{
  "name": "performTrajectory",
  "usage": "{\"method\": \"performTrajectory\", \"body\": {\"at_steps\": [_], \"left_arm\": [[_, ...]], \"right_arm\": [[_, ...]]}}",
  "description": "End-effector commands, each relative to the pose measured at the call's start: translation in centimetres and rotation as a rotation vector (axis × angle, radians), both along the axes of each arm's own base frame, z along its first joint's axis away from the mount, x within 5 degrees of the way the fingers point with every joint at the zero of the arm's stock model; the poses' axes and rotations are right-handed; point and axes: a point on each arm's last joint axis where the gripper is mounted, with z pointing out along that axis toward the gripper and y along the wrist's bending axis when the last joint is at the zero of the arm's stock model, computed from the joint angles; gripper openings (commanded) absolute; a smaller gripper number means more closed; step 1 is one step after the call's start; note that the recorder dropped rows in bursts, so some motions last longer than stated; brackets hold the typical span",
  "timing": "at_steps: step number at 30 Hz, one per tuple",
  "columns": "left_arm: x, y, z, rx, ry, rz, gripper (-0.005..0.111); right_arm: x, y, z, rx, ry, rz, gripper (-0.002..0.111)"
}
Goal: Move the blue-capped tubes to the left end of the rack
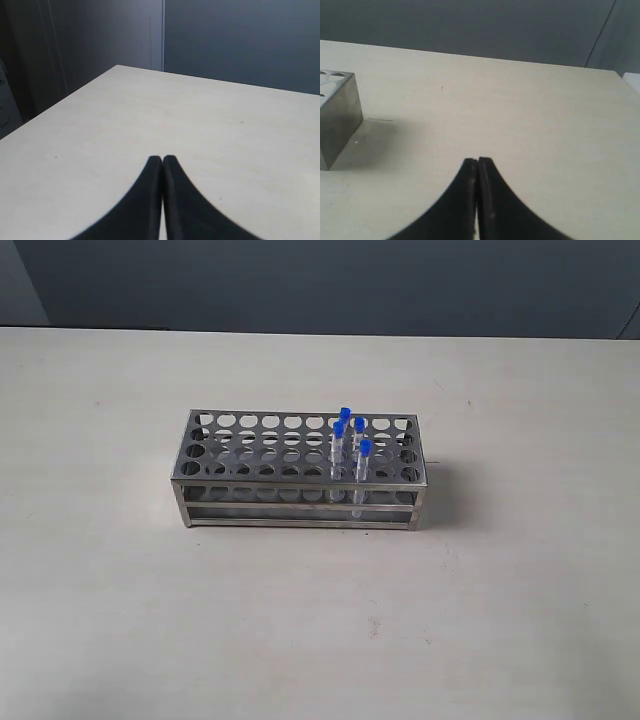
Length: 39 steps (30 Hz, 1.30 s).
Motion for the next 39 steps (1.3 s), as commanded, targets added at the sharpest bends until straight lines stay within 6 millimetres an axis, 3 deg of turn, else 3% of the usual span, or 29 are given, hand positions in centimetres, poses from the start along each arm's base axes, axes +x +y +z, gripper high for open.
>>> {"method": "performTrajectory", "body": {"at_steps": [1, 8, 9, 10, 13, 18, 20, 22, 24, 26, 29, 31, 34, 37, 39], "left_arm": [[0.0, 0.0, 0.0, -0.002, 0.000, 0.004, 0.001], [0.0, 0.0, 0.0, -0.002, 0.000, 0.004, 0.001], [0.0, 0.0, 0.0, -0.002, 0.000, 0.004, 0.001], [0.0, 0.0, 0.0, -0.002, 0.000, 0.004, 0.001], [0.0, 0.0, 0.0, -0.002, -0.002, 0.004, 0.001], [0.0, 0.0, 0.0, -0.002, -0.002, 0.004, 0.001], [0.0, 0.0, 0.0, -0.002, -0.002, 0.004, 0.001], [0.0, 0.0, 0.0, -0.002, -0.002, 0.004, 0.001], [0.0, 0.0, 0.0, -0.002, -0.002, 0.004, 0.001], [0.0, 0.0, 0.0, -0.002, -0.002, 0.004, 0.001], [0.0, 0.0, 0.0, -0.002, -0.002, 0.004, 0.001], [0.0, 0.0, 0.0, -0.002, -0.002, 0.004, 0.001], [0.0, 0.0, 0.0, -0.002, -0.002, 0.004, 0.001], [0.0, 0.0, 0.0, -0.002, -0.002, 0.004, 0.001], [0.0, 0.0, 0.0, -0.002, -0.002, 0.004, 0.001]], "right_arm": [[0.1, 0.1, 0.7, -0.105, -0.095, 0.035, 0.000], [-1.5, 3.4, 5.6, 0.193, -0.603, 0.412, 0.000], [-2.0, 3.5, 6.4, 0.316, -0.666, 0.458, 0.000], [-2.2, 3.5, 6.8, 0.427, -0.671, 0.480, 0.000], [-2.0, 2.8, 7.1, 1.003, -0.470, 0.455, 0.000], [-1.6, 2.4, 6.8, 1.104, -0.416, 0.391, 0.000], [-1.2, 1.4, 6.8, 1.175, -0.447, 0.282, 0.000], [-1.0, 0.6, 6.8, 1.125, -0.518, 0.194, 0.000], [-0.8, 0.3, 7.6, 0.954, -0.588, 0.140, 0.000], [-0.7, 0.4, 10.6, 0.778, -0.661, 0.131, 0.000], [0.2, 1.2, 17.2, 0.464, -0.705, 0.157, 0.000], [2.0, 2.1, 21.4, 0.288, -0.702, 0.169, 0.000], [5.8, 3.5, 25.3, 0.156, -0.702, 0.190, 0.000], [9.5, 4.7, 26.0, 0.082, -0.672, 0.211, 0.000], [12.3, 5.7, 23.8, 0.081, -0.546, 0.219, 0.000]]}}
